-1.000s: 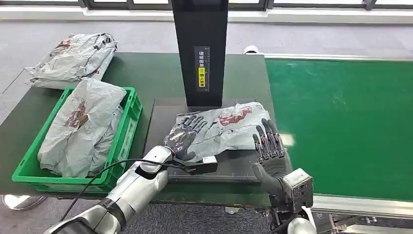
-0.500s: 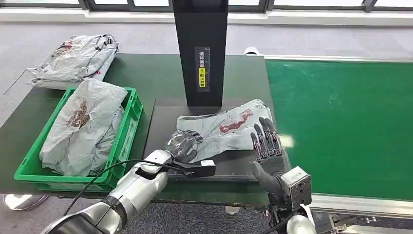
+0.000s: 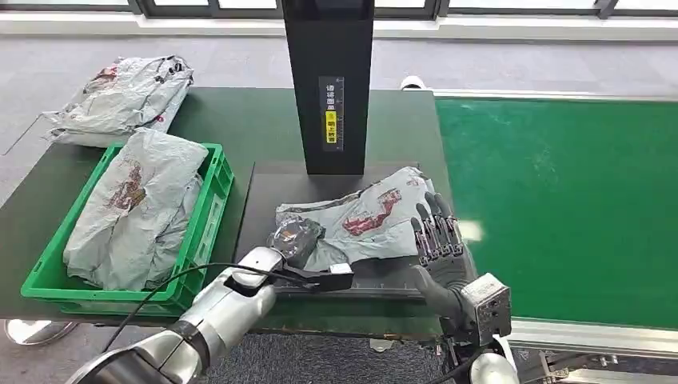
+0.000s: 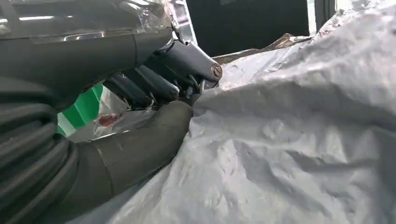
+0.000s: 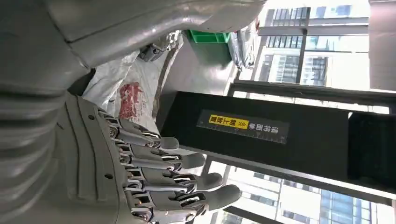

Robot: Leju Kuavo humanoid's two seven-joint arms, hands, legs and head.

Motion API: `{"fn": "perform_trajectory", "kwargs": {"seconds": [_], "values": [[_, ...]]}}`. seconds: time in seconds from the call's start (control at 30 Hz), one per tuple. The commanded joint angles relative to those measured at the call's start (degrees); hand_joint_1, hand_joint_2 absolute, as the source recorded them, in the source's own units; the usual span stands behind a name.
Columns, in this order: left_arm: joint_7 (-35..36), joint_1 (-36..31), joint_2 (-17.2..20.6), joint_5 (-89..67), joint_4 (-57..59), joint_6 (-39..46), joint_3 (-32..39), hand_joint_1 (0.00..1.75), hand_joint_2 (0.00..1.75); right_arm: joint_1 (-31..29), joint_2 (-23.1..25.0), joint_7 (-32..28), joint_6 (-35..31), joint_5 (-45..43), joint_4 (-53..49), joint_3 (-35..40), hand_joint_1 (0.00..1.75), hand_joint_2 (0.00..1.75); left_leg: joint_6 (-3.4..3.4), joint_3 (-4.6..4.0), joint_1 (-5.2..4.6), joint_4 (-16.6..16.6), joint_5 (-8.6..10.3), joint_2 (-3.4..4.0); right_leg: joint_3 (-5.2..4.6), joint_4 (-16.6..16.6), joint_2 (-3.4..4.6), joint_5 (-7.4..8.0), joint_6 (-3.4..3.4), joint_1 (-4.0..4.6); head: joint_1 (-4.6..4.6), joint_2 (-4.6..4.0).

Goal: Moved the parcel from conveyor to table for the left to box.

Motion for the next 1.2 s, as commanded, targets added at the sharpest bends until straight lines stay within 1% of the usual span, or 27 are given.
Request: {"fn": "perform_trajectory", "kwargs": {"seconds": [0.03,0.1,0.2,0.23,0.27,0.3,0.4,0.43,0.5,0.57,0.6,0.63,0.67,0.7,0.77,0.83,0.9,0.93,0.97,1.1,1.13,1.2], "values": [[0.51,-0.15,0.9,-0.34,3.94,-0.06,-3.25,1.75,1.75,-1.32,-1.22,0.04,-0.18,-0.15,2.79,0.63,0.0,1.75,0.02,0.02,0.03,-0.07,0.05,0.21,0.0,-0.11,-0.03,0.1,-0.03,0.06,0.0,0.0],[0.6,-0.16,0.93,-0.4,4.01,-0.09,-3.18,1.75,1.75,-1.11,-1.2,0.03,-0.24,-0.17,2.43,0.55,0.0,1.75,0.03,0.02,0.04,-0.1,0.06,0.25,0.01,-0.14,-0.04,0.12,-0.04,0.07,0.0,-0.02],[3.87,-0.04,1.56,-1.76,0.92,8.42,-1.81,1.75,1.75,0.24,-1.4,0.0,-0.74,-0.16,0.86,0.06,0.0,1.75,0.03,0.02,0.02,-0.07,0.04,0.19,0.01,-0.1,-0.06,0.07,-0.03,0.04,0.0,-0.02],[5.65,-0.13,2.17,-3.34,-2.5,13.45,-1.03,1.75,1.75,1.52,-1.65,-0.01,-1.14,-0.13,-0.52,-0.3,0.0,1.75,0.03,-0.01,0.03,-0.1,0.06,0.22,-0.01,-0.13,-0.09,0.1,-0.04,0.06,0.0,0.0],[6.74,0.14,2.83,-4.74,-6.72,16.36,0.27,1.75,1.75,2.52,-1.83,-0.05,-1.56,-0.18,-1.56,-0.65,0.0,1.75,0.02,-0.06,0.05,-0.02,0.04,0.11,-0.03,-0.07,-0.12,0.06,-0.03,0.07,0.0,-0.02],[8.53,1.23,4.02,-6.69,-14.54,18.93,2.4,1.75,1.75,3.54,-2.14,-0.13,-1.88,-0.33,-2.6,-0.93,0.0,1.75,0.03,-0.06,0.03,-0.05,0.05,0.14,-0.04,-0.08,-0.14,0.07,-0.03,0.06,0.0,0.0],[10.49,4.16,6.54,-9.28,-33.69,21.86,9.13,1.75,1.75,4.03,-2.15,-0.13,-2.95,-0.66,-3.02,-0.98,0.0,1.75,0.02,-0.32,0.07,0.07,0.05,0.11,-0.31,0.0,-0.23,0.05,-0.05,0.09,0.0,-0.02],[10.4,4.91,6.96,-9.8,-37.94,22.81,11.07,1.75,1.75,3.9,-2.04,-0.12,-3.36,-0.69,-2.81,-0.84,0.0,1.75,0.01,-0.32,0.07,0.09,0.03,0.07,-0.31,0.02,-0.14,0.04,-0.04,0.09,0.0,0.0],[9.61,6.83,7.46,-10.79,-45.87,24.88,15.14,1.75,1.75,3.86,-1.99,-0.04,-4.64,-0.7,-2.78,-0.58,0.0,1.75,0.03,-0.31,0.07,0.07,0.0,0.31,-0.35,0.0,-0.03,0.06,-0.06,0.11,0.0,-0.02],[9.25,9.06,7.29,-10.5,-50.87,26.29,18.74,1.75,1.75,4.25,-2.64,0.96,-6.02,-0.32,-2.74,-0.24,0.0,1.75,0.02,-0.28,0.08,0.05,-0.02,0.47,-0.37,-0.01,0.13,0.08,-0.06,0.11,0.0,0.0],[8.45,10.42,7.59,-9.96,-52.43,28.86,20.6,1.75,1.75,4.76,-3.13,0.76,-6.68,-0.55,-2.56,-0.17,0.0,1.75,0.01,-0.26,0.06,0.05,-0.02,0.4,-0.36,0.0,0.2,0.07,-0.04,0.08,0.0,0.0],[8.06,11.18,7.95,-10.11,-53.43,30.62,22.06,1.75,1.75,5.07,-3.47,0.48,-7.08,-0.75,-2.39,-0.16,0.0,1.75,0.02,-0.22,0.05,-0.01,-0.01,0.49,-0.34,-0.04,0.21,0.08,-0.04,0.07,0.0,0.0],[7.87,11.94,8.66,-9.65,-54.64,31.85,23.54,1.75,1.75,5.39,-3.7,0.19,-7.36,-0.97,-2.24,-0.3,0.0,1.75,0.02,-0.13,0.06,-0.09,-0.02,0.61,-0.27,-0.12,0.26,0.1,-0.06,0.09,0.0,-0.02],[7.65,12.38,9.25,-8.88,-55.16,32.5,24.45,1.75,1.75,5.7,-3.76,0.02,-7.49,-1.06,-2.25,-0.48,0.0,1.75,0.0,-0.14,0.04,-0.07,-0.02,0.48,-0.27,-0.08,0.25,0.07,-0.05,0.06,0.0,0.0],[6.84,13.88,9.55,-8.05,-56.46,33.73,27.02,1.75,1.75,6.52,-3.13,-0.27,-7.58,-1.09,-2.76,-1.04,0.0,1.75,0.01,-0.1,0.08,-0.11,-0.03,0.59,-0.24,-0.15,0.24,0.09,-0.08,0.12,0.0,0.0],[5.65,15.22,8.74,-8.59,-58.47,33.73,29.86,1.75,1.75,7.06,-2.76,-0.49,-7.67,-0.7,-3.22,-1.26,0.0,1.75,0.02,-0.03,0.09,-0.22,0.0,0.7,-0.18,-0.25,0.24,0.13,-0.11,0.14,0.0,-0.02],[4.3,15.48,7.18,-10.0,-60.94,33.73,34.84,1.75,1.75,7.05,-3.25,-0.56,-8.14,-0.38,-3.34,-1.31,0.0,1.75,0.02,-0.09,0.05,-0.15,-0.02,0.66,-0.26,-0.15,0.28,0.1,-0.09,0.1,0.0,0.0],[4.29,15.23,7.41,-10.15,-61.23,33.73,36.11,1.75,1.75,6.85,-3.49,-0.56,-8.34,-0.46,-3.2,-1.43,0.0,1.75,0.04,0.0,0.09,-0.32,0.05,0.8,-0.16,-0.36,0.19,0.19,-0.13,0.17,0.0,-0.02],[4.05,15.07,7.72,-9.69,-61.0,33.73,36.3,1.75,1.75,6.75,-3.56,-0.56,-8.35,-0.46,-3.11,-1.52,0.0,1.75,-0.01,-0.22,0.05,-0.01,-0.04,0.42,-0.34,-0.01,0.16,0.02,-0.07,0.08,0.0,0.0],[5.46,14.88,7.45,-11.87,-61.93,33.73,39.57,1.75,1.75,7.03,-3.65,-0.51,-8.77,-0.77,-3.29,-1.83,0.0,1.75,0.03,-0.2,0.1,-0.12,0.04,0.39,-0.24,-0.19,0.02,0.1,-0.07,0.15,0.0,0.0],[7.13,15.09,7.97,-13.13,-60.8,33.73,41.39,1.75,1.75,7.8,-3.77,-0.48,-9.02,-0.88,-3.9,-2.0,0.0,1.75,0.03,-0.18,0.09,-0.13,0.03,0.46,-0.26,-0.19,0.06,0.11,-0.07,0.14,0.0,0.0],[6.65,15.54,9.0,-11.85,-60.89,33.73,41.95,1.75,1.75,8.49,-3.97,-0.48,-8.98,-0.89,-4.45,-2.04,0.0,1.75,0.0,-0.18,0.03,-0.08,0.0,0.32,-0.26,-0.07,0.08,0.02,-0.06,0.06,0.0,-0.02]]}}
